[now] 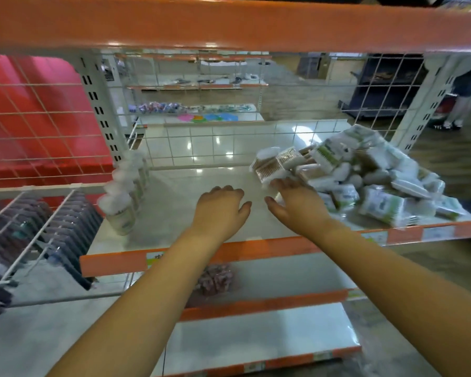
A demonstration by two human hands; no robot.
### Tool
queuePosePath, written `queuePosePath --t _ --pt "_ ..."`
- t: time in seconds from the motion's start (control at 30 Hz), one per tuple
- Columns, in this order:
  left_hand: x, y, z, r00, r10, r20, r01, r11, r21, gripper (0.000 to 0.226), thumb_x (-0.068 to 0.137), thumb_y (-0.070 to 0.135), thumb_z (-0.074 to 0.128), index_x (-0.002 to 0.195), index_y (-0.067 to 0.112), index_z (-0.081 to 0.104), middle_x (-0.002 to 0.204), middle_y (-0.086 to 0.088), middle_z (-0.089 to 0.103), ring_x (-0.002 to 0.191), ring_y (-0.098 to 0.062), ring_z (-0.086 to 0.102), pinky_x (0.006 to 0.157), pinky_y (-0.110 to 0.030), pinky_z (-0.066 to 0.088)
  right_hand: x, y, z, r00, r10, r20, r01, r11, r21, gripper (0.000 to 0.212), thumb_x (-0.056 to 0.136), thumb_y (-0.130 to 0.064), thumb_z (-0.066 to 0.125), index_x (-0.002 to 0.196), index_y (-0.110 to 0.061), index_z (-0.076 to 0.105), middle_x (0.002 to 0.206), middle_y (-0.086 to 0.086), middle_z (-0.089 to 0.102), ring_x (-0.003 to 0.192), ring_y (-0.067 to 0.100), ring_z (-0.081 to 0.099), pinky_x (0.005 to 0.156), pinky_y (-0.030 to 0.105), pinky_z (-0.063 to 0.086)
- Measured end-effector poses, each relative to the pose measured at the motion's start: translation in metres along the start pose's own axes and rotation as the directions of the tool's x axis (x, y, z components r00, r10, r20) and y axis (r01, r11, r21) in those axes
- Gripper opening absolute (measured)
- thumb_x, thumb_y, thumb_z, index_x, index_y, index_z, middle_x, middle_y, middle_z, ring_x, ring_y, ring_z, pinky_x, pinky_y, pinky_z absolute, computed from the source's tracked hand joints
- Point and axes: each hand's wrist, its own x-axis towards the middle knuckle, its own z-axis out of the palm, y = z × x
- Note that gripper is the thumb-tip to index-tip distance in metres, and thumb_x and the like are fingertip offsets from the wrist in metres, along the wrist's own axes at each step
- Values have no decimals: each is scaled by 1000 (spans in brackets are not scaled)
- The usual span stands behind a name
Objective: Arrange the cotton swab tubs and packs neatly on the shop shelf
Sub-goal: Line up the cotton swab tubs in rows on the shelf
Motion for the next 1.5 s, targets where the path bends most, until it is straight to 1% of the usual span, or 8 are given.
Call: queuePosePath --t 0.13,0.3,0.43,0.63,0.9,1.03,1.17,1.5 --pt "16 23 -2 999 43 -23 -43 999 25 41 97 40 35 125 18 54 120 -4 56 112 -23 49 87 -31 37 -1 25 -16 1000 5 -17 -6 998 -68 41 93 -36 44 124 -11 52 115 16 60 102 33 57 82 39 44" --pt "48 43 -8 995 91 -32 -89 995 51 37 95 39 37 118 19 58 118 -6 59 110 -26 52 86 -32 40 2 45 -18 998 28 -59 -34 994 -100 43 91 -36 36 113 -5 57 95 17 65 82 34 63 66 37 48" --pt "65 48 1 994 106 -23 -105 993 46 36 94 37 39 117 17 59 119 -7 60 110 -28 55 84 -31 41 7 59 -11 980 199 -32 -201 973 -114 38 97 -35 36 128 -15 45 123 9 55 108 26 54 82 32 42" --pt "77 57 24 989 146 38 -148 987 69 35 95 35 38 118 17 58 118 -9 60 109 -28 55 84 -33 41 19 93 -1 928 372 -3 -372 926 -69 38 92 -27 45 126 -10 43 129 14 46 112 32 48 85 36 40" --pt "92 118 42 992 104 -72 -108 993 -51 29 92 24 44 112 14 62 113 -8 61 105 -27 58 83 -33 45 36 159 9 926 376 -35 -376 926 -22 36 91 -22 49 121 -3 47 123 21 52 112 37 51 83 42 44" --pt "98 151 51 996 90 -16 -90 996 12 32 96 29 40 104 7 62 112 -14 59 106 -30 54 86 -37 43 42 187 15 941 337 28 -338 940 50 39 90 -27 50 121 -4 47 119 17 57 108 33 55 82 40 47" --pt "104 175 59 999 30 21 -30 1000 -6 34 97 29 34 110 9 59 121 -12 54 115 -30 46 91 -37 38 44 205 23 965 258 37 -261 955 140 35 90 -33 50 113 -6 53 107 12 63 95 28 61 75 34 50" --pt "108 192 86 999 -51 -8 50 990 -132 31 95 27 38 115 12 57 122 -7 50 116 -26 42 91 -37 38 49 218 28 948 296 118 -306 949 81 71 88 -44 55 138 -5 25 132 18 47 117 36 48 88 42 42"
